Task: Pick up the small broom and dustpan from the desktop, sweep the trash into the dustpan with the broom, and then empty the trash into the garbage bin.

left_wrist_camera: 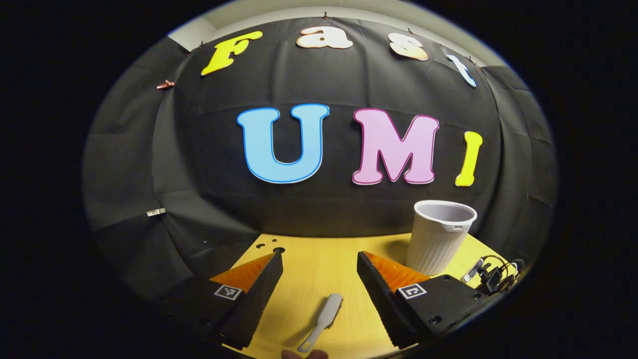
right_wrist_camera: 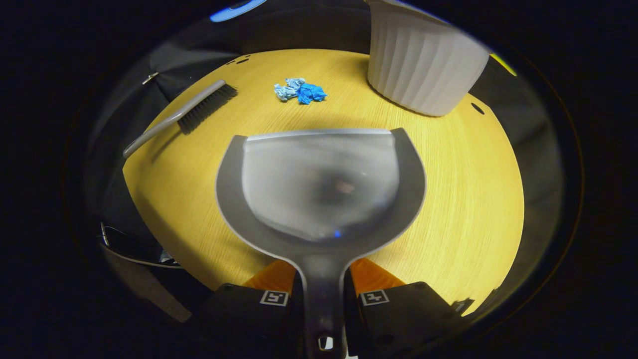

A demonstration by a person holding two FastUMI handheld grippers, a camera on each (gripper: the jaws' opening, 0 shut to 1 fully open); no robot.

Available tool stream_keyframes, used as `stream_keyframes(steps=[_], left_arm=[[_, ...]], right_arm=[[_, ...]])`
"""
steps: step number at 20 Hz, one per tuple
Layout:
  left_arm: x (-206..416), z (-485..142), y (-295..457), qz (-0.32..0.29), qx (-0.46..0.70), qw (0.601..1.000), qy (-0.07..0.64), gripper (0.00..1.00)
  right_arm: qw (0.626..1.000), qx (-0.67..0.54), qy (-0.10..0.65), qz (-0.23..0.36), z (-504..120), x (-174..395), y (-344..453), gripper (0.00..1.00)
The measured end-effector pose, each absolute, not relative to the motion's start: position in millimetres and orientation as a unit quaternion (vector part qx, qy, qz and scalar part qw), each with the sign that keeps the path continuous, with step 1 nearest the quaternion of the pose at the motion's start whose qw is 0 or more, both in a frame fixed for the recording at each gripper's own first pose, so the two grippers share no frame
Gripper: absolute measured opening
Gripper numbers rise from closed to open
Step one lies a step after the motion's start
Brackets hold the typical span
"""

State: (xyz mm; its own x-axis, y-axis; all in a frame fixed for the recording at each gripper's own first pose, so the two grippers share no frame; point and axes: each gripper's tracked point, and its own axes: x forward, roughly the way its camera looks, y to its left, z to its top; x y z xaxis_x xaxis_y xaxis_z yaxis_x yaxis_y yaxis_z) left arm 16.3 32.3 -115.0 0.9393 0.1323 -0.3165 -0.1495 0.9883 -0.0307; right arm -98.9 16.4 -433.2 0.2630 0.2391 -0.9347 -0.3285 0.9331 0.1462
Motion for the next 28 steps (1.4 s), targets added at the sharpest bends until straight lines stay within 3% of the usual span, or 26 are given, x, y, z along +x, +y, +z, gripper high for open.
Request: stream_keyframes(steps=[1,11,20,28], left_arm=[[17,-120,33,0.064,-0.021,0.984,0.163,0.98],[3,-222,28,0.000,-0.022,0.956,0.291,0.98],[-16,-347,5,-0.068,-0.027,0.879,0.471,0.97],[-20,-421,7,-0.068,-0.012,0.820,0.568,0.95]], right_arm=[[0.795,-0.044,0.577,0.183,-428,-100,16,0.37],[0.815,-0.056,0.543,0.196,-386,-93,9,0.37],[0.812,-0.061,0.547,0.192,-380,-101,-1,0.37],[0.810,-0.060,0.553,0.183,-382,-104,-7,0.37]])
